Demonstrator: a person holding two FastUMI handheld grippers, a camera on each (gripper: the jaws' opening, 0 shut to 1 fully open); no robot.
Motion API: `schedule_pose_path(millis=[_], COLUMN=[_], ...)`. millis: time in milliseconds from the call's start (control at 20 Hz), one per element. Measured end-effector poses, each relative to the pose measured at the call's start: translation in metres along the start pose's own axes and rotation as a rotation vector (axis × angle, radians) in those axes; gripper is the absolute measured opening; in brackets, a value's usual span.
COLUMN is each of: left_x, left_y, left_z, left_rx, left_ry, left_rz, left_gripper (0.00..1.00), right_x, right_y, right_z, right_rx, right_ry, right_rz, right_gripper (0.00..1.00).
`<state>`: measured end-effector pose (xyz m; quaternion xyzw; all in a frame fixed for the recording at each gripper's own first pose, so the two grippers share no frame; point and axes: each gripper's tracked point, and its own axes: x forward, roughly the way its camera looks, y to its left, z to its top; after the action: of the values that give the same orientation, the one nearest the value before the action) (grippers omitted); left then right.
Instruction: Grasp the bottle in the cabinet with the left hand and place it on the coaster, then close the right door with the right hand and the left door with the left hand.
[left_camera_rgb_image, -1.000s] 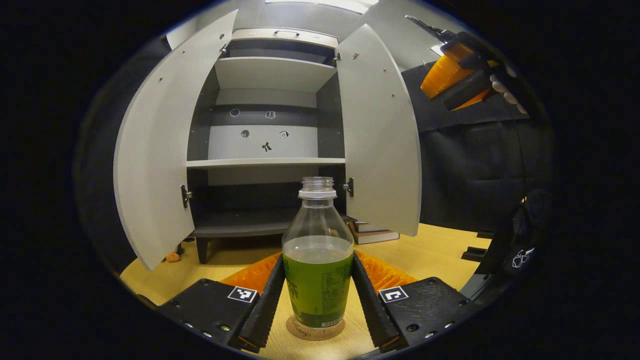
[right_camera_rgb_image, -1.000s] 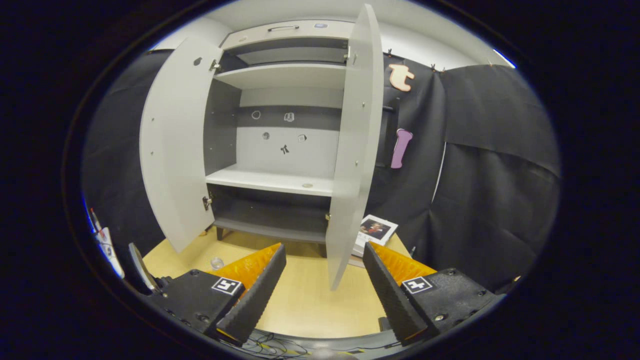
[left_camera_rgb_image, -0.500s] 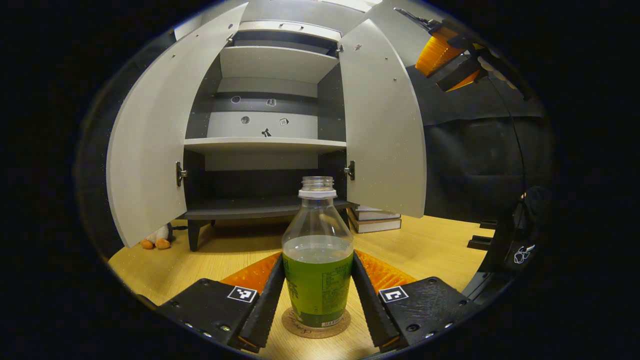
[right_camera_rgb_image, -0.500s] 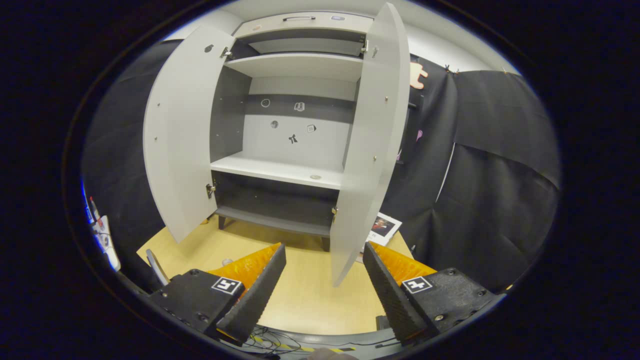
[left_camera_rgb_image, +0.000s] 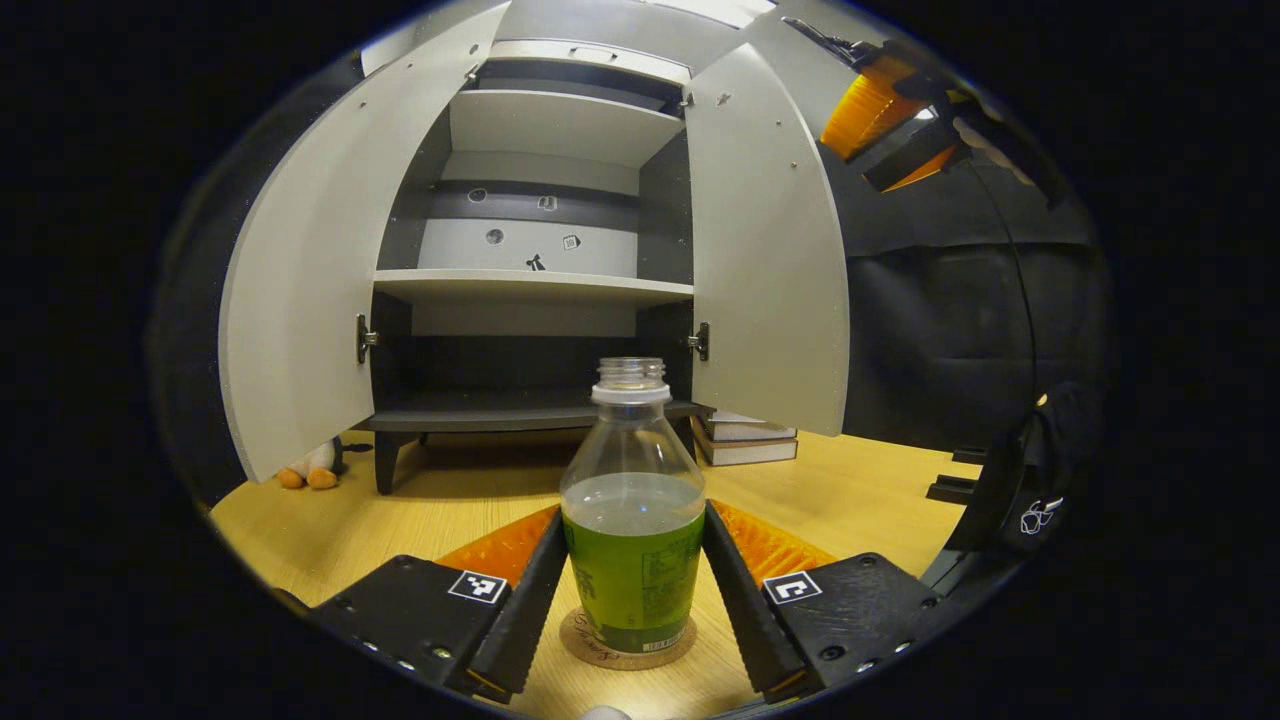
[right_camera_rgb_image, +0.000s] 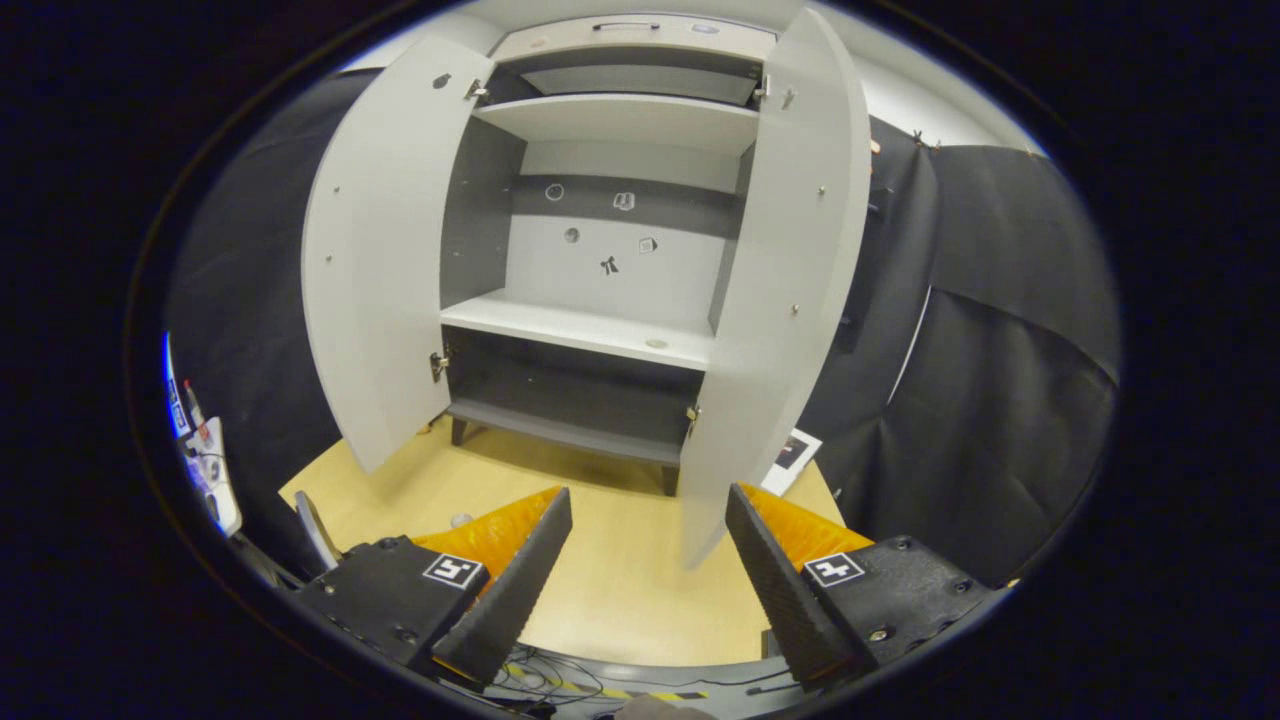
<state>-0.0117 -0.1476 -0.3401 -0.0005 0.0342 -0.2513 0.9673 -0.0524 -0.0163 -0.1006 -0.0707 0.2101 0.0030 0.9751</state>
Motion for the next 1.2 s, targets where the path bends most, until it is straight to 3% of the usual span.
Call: schedule_pose_path(millis=[100,150,200,500,800,1000,1200], left_x=[-0.003,-0.003,-0.004,-0.009,-0.019,-0.038,-0.065], left_y=[0.006,0.007,0.009,0.014,0.014,0.045,0.085], left_z=[0.010,0.016,0.021,0.086,0.181,0.232,0.279], left_rx=[0.016,0.018,0.020,0.027,0.014,-0.002,0.063], left_ry=[-0.015,-0.026,-0.032,-0.113,-0.193,-0.183,-0.181], left_rz=[0.022,0.027,0.036,0.061,0.046,0.143,0.250], left_gripper=[0.80,0.95,0.97,0.97,0.95,0.97,0.96], right_x=[0.000,0.000,-0.001,-0.006,-0.012,-0.013,-0.010], right_y=[0.000,0.000,-0.001,-0.006,-0.002,0.002,0.007], right_z=[0.000,0.002,0.002,0.010,0.021,0.033,0.040], right_rx=[-0.005,-0.004,-0.003,-0.009,0.022,0.045,0.052], right_ry=[-0.002,-0.003,-0.005,-0.039,-0.091,-0.147,-0.198], right_rz=[0.000,-0.002,-0.003,-0.031,-0.032,-0.024,-0.011], right_gripper=[1.00,1.00,1.00,1.00,1.00,1.00,1.00])
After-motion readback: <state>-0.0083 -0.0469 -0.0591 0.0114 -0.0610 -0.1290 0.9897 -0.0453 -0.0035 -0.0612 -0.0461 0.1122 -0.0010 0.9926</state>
